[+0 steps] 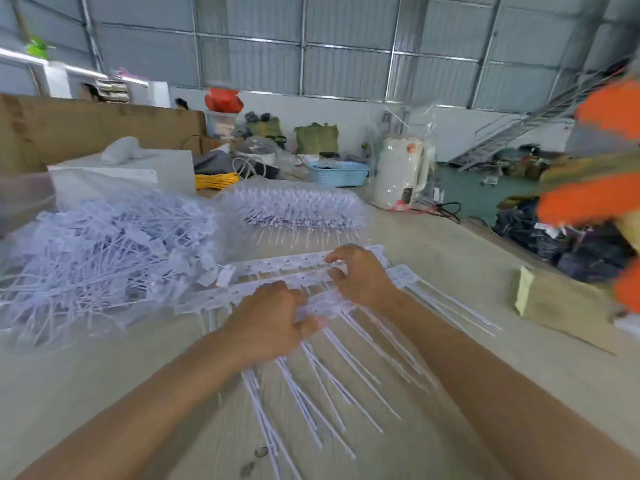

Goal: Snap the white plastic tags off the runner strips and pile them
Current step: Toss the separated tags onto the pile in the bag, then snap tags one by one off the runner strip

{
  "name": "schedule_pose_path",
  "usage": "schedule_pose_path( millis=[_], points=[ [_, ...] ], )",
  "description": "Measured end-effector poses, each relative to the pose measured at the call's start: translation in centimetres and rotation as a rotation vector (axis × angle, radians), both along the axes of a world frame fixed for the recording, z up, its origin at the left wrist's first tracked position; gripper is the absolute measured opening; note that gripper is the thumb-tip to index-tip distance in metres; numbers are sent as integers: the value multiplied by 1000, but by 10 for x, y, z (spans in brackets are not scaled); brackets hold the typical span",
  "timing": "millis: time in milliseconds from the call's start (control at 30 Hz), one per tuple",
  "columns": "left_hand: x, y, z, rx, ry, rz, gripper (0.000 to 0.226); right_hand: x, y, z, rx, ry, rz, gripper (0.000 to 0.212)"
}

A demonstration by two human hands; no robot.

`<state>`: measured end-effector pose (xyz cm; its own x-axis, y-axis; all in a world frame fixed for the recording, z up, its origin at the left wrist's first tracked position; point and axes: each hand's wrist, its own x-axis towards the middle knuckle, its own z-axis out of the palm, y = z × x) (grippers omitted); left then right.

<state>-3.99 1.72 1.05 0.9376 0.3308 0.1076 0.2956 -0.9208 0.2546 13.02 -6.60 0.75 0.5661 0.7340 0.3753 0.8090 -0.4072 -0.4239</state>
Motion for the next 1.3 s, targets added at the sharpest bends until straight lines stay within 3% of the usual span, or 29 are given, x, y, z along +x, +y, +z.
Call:
schedule_pose_path(
  millis=[67, 167, 433, 533, 667, 767, 867, 967, 1100, 1300],
  points=[
    [10, -20, -15, 39, 136, 0, 77, 34, -42, -7, -150, 1, -246, 37],
    [20, -29, -26, 149, 258, -20, 88, 62, -90, -19, -386, 70, -381, 52],
    [22, 26, -14, 180, 369, -3, 62, 50, -108, -21, -539, -166, -295, 47],
    [26, 31, -7, 105, 374, -8, 60, 49, -110, -3, -567, -52, -182, 51],
    [55, 12, 15, 106, 498, 24, 57, 70, -112, 18, -498, 176, -250, 44],
    [86, -11, 19, 190, 288, 17, 42, 79, -103, 2, -371, 19, -388, 24],
    [114, -33, 8, 105, 90, -81, 28, 80, -93, -21, -216, -20, -352, 23],
    [137, -44, -6, 101, 19, -87, 35, 82, -92, -29, -193, 5, -244, 35],
    [156, -49, -20, 74, 9, -12, 46, 83, -98, -25, -199, 23, -213, 35],
    [155, -50, -11, -2, -27, -45, 32, 81, -106, -9, -234, 105, -192, 31]
  ],
)
